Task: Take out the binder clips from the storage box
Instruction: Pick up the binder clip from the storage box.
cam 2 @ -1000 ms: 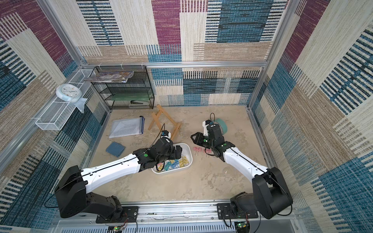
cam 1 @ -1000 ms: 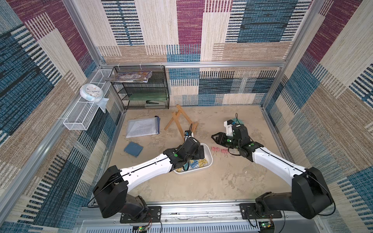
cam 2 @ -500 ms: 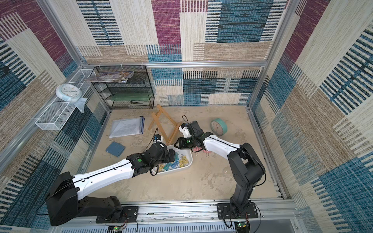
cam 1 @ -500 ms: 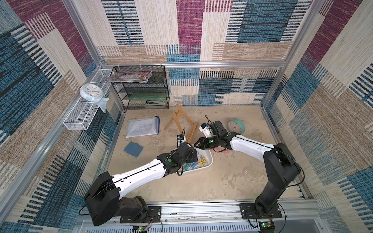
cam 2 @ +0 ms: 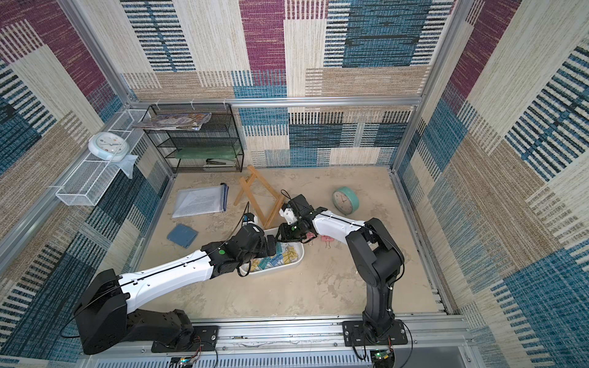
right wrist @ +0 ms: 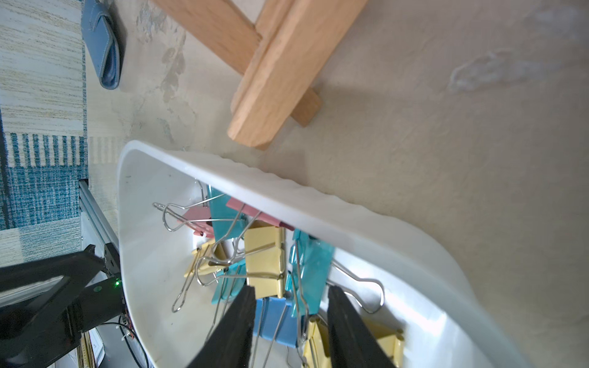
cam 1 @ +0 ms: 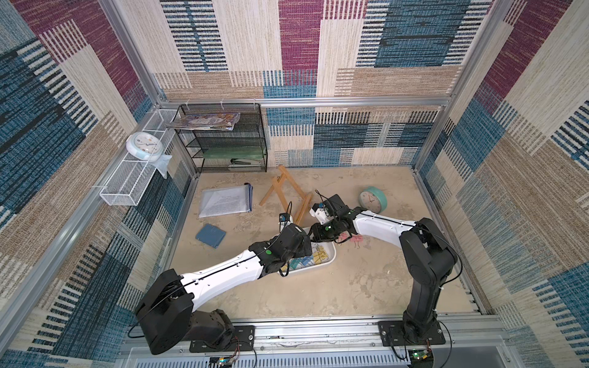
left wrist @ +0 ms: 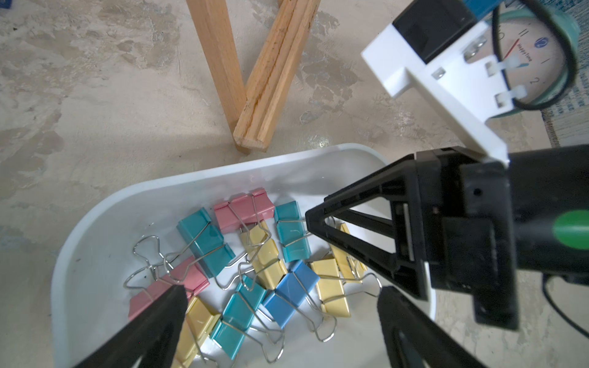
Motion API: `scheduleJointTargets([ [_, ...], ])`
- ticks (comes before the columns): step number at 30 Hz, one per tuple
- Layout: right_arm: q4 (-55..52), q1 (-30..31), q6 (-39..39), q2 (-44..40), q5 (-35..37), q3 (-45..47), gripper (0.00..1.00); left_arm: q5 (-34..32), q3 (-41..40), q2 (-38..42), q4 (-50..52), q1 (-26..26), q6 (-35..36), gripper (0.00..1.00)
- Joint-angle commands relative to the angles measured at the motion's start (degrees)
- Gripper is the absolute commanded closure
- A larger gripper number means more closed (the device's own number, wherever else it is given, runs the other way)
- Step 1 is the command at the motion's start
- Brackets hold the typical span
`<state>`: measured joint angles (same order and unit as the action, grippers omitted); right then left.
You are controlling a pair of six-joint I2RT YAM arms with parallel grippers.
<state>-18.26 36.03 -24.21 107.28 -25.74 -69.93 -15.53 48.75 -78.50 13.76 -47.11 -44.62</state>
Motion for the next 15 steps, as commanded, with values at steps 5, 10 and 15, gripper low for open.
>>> scheduleJointTargets([
  [5,-2.06,0.16,1.85,0.73,-1.98,-0.63,0.58,1.95,-0.32,-0.41,-0.30,0.43,-0.73,0.02],
  [10,-3.60,0.21,2.94,1.18,-1.95,-1.21,0.87,2.08,-0.06,-0.69,-0.65,0.54,-0.90,0.02],
  [15,-3.80,0.19,3.16,1.57,-2.11,-1.44,0.93,2.10,0.29,-0.89,-0.32,0.57,-0.72,0.02],
])
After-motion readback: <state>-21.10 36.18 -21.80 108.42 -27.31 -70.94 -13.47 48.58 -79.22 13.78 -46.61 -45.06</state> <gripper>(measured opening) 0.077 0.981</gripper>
